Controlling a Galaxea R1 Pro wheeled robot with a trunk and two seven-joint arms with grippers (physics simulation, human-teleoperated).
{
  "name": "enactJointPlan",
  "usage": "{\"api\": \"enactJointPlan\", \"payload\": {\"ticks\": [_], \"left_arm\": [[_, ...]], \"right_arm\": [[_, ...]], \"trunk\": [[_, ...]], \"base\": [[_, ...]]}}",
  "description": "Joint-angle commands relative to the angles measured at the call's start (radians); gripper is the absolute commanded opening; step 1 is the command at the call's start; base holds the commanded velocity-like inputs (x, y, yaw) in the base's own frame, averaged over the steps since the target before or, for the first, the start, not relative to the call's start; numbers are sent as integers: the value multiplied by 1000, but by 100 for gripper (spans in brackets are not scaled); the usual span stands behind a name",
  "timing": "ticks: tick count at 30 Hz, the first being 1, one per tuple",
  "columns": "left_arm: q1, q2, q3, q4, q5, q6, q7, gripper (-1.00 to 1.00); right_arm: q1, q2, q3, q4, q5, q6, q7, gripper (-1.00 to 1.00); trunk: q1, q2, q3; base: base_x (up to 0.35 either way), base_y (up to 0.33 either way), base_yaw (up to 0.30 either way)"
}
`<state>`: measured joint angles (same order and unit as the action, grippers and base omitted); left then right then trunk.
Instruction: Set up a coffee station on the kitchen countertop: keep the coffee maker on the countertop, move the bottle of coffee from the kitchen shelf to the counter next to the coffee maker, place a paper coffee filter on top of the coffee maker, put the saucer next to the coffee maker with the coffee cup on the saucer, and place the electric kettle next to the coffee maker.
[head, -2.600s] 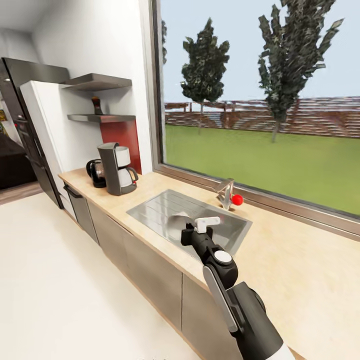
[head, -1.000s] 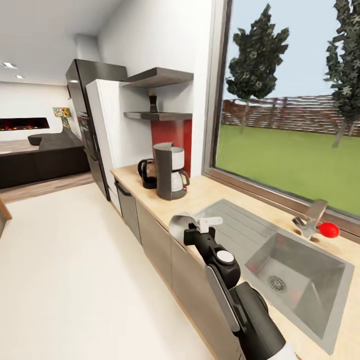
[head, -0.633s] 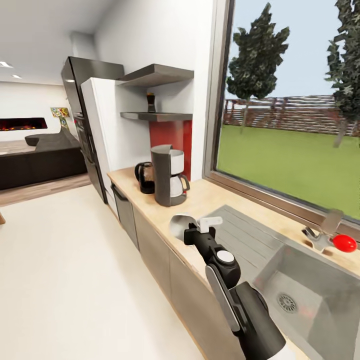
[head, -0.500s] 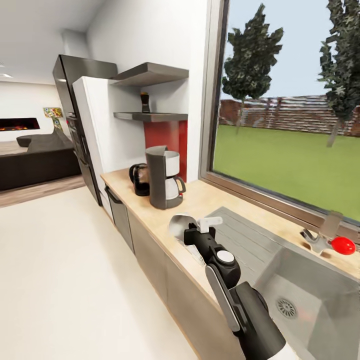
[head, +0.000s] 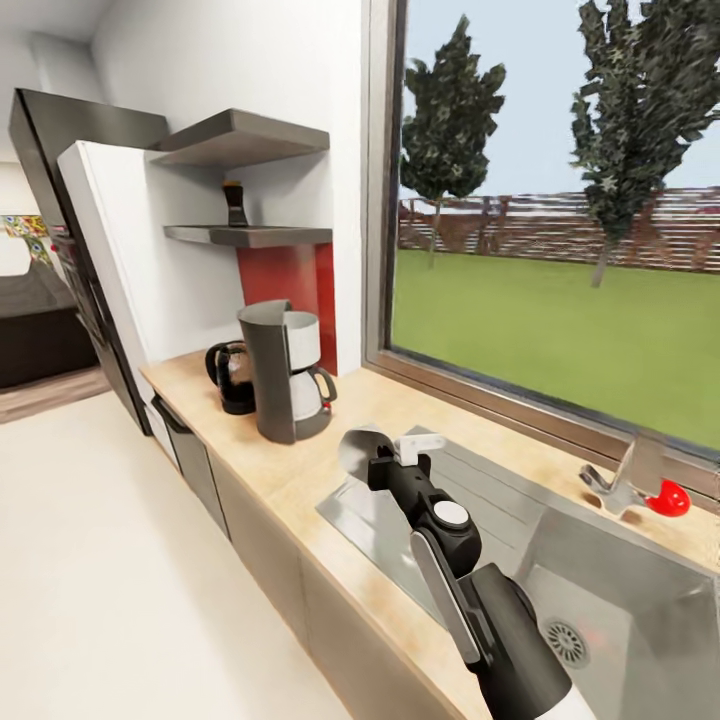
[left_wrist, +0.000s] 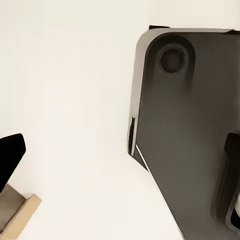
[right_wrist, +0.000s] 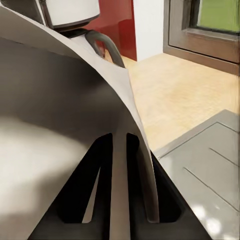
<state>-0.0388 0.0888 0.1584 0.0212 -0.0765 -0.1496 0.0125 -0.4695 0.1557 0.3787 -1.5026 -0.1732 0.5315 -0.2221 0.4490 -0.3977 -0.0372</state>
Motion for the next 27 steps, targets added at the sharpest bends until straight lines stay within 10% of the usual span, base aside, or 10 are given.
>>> {"api": "enactJointPlan", "payload": {"ticks": [1, 21, 27], "left_arm": [[-1, 0, 7, 2, -8, -5, 1, 100], [-3, 21, 2, 2, -15, -1, 1, 100], [-3, 26, -6, 3, -19, 1, -1, 100]], "right_arm": [[-1, 0, 2, -1, -14, 2, -11, -100], [-8, 6, -2, 6, -15, 10, -10, -100], [-226, 18, -8, 53, -15, 151, -12, -100]], "trunk": [[1, -2, -2], [1, -2, -2], [1, -2, -2]], "base": [[138, 291, -265], [36, 306, -176], [136, 69, -1]]}}
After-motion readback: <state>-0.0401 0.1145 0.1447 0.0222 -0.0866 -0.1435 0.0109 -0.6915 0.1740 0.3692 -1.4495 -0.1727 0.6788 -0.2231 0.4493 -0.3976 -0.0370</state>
